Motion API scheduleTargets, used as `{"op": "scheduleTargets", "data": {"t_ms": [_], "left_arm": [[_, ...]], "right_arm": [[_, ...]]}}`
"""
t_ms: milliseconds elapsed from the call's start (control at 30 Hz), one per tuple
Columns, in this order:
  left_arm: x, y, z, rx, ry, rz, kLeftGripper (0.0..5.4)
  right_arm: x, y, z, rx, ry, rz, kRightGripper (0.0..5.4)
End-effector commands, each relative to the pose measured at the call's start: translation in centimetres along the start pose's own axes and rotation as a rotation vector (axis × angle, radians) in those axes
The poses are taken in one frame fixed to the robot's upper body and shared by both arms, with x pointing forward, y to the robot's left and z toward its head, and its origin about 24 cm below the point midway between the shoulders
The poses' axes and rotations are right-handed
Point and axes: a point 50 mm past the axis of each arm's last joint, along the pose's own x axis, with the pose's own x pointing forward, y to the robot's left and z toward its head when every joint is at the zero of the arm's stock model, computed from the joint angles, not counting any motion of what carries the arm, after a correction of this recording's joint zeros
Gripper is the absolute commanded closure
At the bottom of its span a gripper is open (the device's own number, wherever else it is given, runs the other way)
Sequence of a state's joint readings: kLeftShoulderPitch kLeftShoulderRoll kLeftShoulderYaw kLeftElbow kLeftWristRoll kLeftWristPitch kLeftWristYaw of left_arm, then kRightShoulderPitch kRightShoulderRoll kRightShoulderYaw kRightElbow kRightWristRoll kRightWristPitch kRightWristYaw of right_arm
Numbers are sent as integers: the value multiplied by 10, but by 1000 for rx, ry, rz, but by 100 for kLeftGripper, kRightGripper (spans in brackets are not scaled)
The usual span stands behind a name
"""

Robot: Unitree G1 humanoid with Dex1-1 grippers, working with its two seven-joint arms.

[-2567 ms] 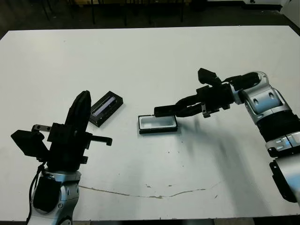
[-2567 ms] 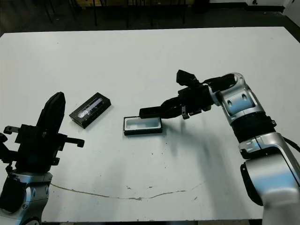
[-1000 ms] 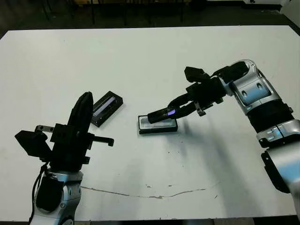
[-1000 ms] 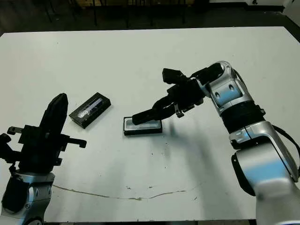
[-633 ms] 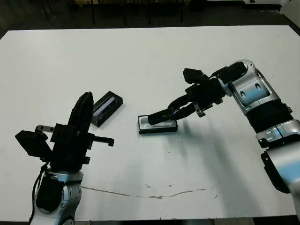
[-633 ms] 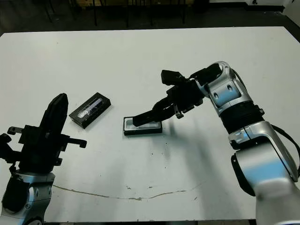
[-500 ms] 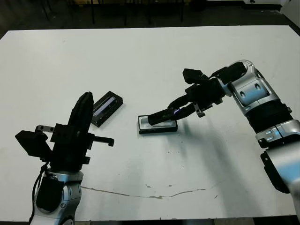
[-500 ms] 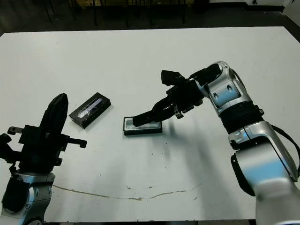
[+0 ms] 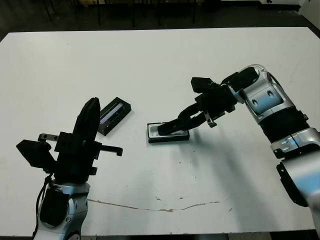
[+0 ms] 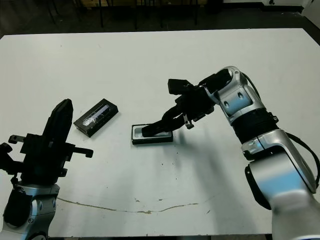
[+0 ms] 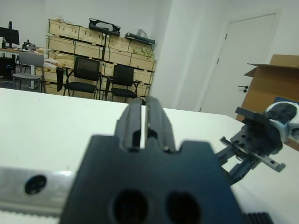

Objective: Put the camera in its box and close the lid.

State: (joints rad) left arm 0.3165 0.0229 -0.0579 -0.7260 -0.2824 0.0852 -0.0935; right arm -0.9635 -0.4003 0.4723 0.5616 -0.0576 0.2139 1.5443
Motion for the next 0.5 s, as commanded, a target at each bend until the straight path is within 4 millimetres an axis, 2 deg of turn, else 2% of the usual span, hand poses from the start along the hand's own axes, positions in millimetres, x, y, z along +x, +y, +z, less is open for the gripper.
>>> {"op": "scheduleTargets", "data": {"t_ms": [33, 500], "left_arm": [[-29, 7, -21, 2, 177, 72, 540], [-30, 8, -21, 10, 174, 73, 540]], "right_arm": [[9, 3, 0, 6, 26, 39, 484], [26, 3, 6, -19, 26, 12, 484]]}}
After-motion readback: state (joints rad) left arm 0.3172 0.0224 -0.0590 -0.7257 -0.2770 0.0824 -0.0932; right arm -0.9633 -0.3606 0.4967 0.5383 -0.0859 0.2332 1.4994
